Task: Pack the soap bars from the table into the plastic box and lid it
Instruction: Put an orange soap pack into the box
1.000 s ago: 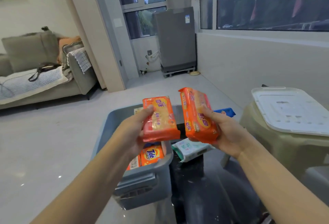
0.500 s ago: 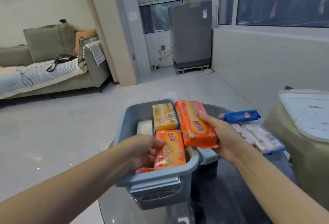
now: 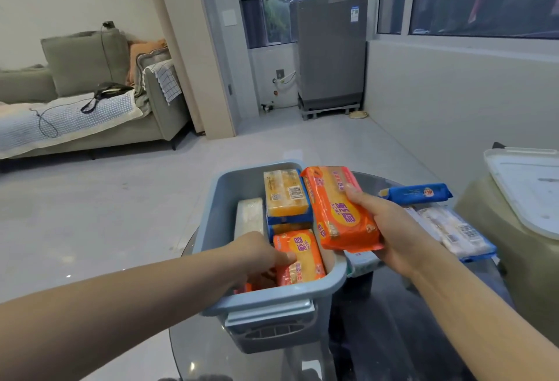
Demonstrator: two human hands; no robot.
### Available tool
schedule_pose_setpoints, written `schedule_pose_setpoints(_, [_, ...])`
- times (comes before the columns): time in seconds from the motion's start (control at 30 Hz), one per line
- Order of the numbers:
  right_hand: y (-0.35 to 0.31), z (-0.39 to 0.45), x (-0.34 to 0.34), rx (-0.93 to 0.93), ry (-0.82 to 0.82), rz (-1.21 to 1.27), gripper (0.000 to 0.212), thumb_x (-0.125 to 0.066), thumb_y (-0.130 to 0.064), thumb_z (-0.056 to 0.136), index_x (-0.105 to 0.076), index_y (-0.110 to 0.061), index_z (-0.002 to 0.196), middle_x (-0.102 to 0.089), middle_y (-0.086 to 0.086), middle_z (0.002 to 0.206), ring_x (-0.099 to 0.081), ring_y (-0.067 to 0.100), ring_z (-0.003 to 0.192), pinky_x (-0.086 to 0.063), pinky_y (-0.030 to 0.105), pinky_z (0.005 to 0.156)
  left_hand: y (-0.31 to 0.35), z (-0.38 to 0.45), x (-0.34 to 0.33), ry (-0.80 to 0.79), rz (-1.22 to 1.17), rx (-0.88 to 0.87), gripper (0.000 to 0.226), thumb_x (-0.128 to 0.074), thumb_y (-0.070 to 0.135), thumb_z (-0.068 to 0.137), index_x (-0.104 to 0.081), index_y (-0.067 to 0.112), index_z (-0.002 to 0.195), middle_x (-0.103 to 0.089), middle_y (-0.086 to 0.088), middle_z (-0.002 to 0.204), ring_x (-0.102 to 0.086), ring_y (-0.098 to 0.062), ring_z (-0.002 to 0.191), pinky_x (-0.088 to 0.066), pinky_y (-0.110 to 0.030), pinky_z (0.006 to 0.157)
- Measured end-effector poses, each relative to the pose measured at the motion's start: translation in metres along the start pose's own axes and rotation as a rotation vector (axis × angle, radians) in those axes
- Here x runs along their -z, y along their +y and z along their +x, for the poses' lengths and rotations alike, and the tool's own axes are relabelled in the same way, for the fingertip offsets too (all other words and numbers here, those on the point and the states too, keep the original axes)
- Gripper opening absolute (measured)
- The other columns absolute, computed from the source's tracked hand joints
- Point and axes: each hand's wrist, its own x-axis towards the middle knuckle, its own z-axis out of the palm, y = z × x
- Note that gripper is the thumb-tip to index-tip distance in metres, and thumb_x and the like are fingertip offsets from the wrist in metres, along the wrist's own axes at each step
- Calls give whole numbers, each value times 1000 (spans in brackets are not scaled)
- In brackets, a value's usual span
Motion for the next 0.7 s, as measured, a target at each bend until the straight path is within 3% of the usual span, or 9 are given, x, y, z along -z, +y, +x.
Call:
schedule_pose_setpoints(0.1, [0,-1,-2,13,27,-16,22,-61,-37,83,-62,-18,94,-77,0,74,-73,16,67,-56,26,50,2,-3,3,3,19,7,41,-76,31,77,-63,2,103,-73,-10,90,-68,-20,68,-57,-37,76])
schedule_pose_setpoints(0.17, [0,-1,-4,28,52,-59,24,-62,-38,83,-61,-19,98,-77,-1,76,-74,16,71,-58,30,61,2,-4,5,-6,-27,33,44,-74,37,77,-64,4,104,-73,-9,88,-68,-20,69,-56,-35,76])
schedule_pose_setpoints(0.3, [2,-4,-8,53,92,-129,27,-61,-42,83,-60,-21,100,-76,3,87,-72,20,80,-56,36,74,3,0,7,109,-197,-110,49,-64,48,82,-63,5,107,-68,-7,89,-61,-18,73,-51,-28,65])
schedule_pose_setpoints(0.4, [1,-7,-11,59,129,-156,22,-59,-43,84,-59,-23,94,-73,2,89,-70,19,81,-54,32,68,6,-4,11,97,-370,-221,43,-60,47,85,-62,11,110,-68,-4,102,-63,-18,89,-50,-29,74])
schedule_pose_setpoints(0.53, [0,-11,-18,147,143,-254,16,-53,-45,87,-55,-29,87,-69,-5,87,-67,11,74,-49,22,55,8,-17,12,60,-422,-275,41,-55,51,87,-67,13,97,-74,1,86,-68,-10,68,-47,-19,50])
schedule_pose_setpoints(0.6, [1,-14,-24,193,152,-308,16,-52,-44,88,-52,-29,96,-64,-10,89,-65,6,72,-48,18,50,9,-23,13,71,-359,-340,49,-51,56,87,-70,10,87,-74,2,69,-68,-9,57,-47,-17,45])
schedule_pose_setpoints(0.7, [5,-16,-34,294,183,-428,27,-51,-41,90,-48,-35,116,-58,-17,89,-62,0,71,-46,12,48,16,-32,16,-128,-470,-451,48,-57,57,76,-67,11,89,-74,-3,72,-72,-16,65,-55,-24,52])
